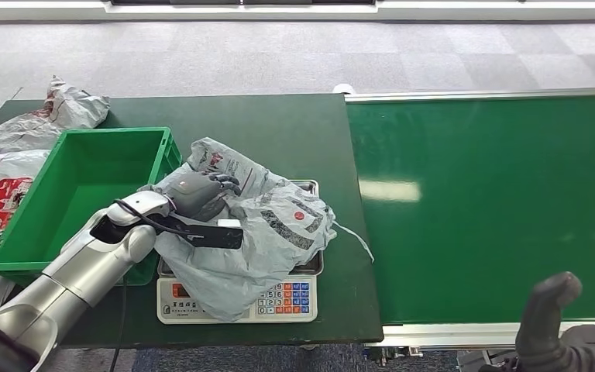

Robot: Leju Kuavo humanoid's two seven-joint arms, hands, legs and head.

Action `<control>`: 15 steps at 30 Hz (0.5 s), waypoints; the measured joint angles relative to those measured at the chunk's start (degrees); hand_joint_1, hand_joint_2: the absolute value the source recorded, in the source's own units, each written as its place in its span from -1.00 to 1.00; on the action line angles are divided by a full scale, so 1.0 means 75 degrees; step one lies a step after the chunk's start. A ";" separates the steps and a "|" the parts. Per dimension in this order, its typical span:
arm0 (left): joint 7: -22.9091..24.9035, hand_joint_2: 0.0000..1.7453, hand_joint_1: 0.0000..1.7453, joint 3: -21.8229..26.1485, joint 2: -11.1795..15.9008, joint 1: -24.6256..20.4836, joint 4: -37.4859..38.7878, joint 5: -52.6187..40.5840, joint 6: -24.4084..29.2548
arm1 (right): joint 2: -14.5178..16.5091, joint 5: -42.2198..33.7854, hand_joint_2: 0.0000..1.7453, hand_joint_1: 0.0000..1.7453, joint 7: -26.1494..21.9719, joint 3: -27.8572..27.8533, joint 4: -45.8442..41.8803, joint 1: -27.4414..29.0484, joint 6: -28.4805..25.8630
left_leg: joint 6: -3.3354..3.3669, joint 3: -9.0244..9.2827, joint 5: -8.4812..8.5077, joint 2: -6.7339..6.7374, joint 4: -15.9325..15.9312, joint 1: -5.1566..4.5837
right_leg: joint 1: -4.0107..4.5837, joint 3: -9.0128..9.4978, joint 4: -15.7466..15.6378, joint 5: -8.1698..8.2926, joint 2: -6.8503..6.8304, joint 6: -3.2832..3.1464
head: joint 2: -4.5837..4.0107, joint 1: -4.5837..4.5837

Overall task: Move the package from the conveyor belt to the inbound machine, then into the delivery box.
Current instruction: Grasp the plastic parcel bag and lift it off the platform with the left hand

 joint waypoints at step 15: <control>-0.0047 1.00 1.00 0.0132 0.0146 -0.0014 -0.0941 0.0396 -0.0647 | 0.0031 -0.0494 1.00 -1.00 -0.0386 -0.0174 -0.0074 0.0190 0.0000 | 0.0000 -0.0010 0.0000 0.0003 0.0000 0.0000 | 0.0000 -0.0009 0.0000 0.0001 0.0001 0.0000 | 0.0000 0.0001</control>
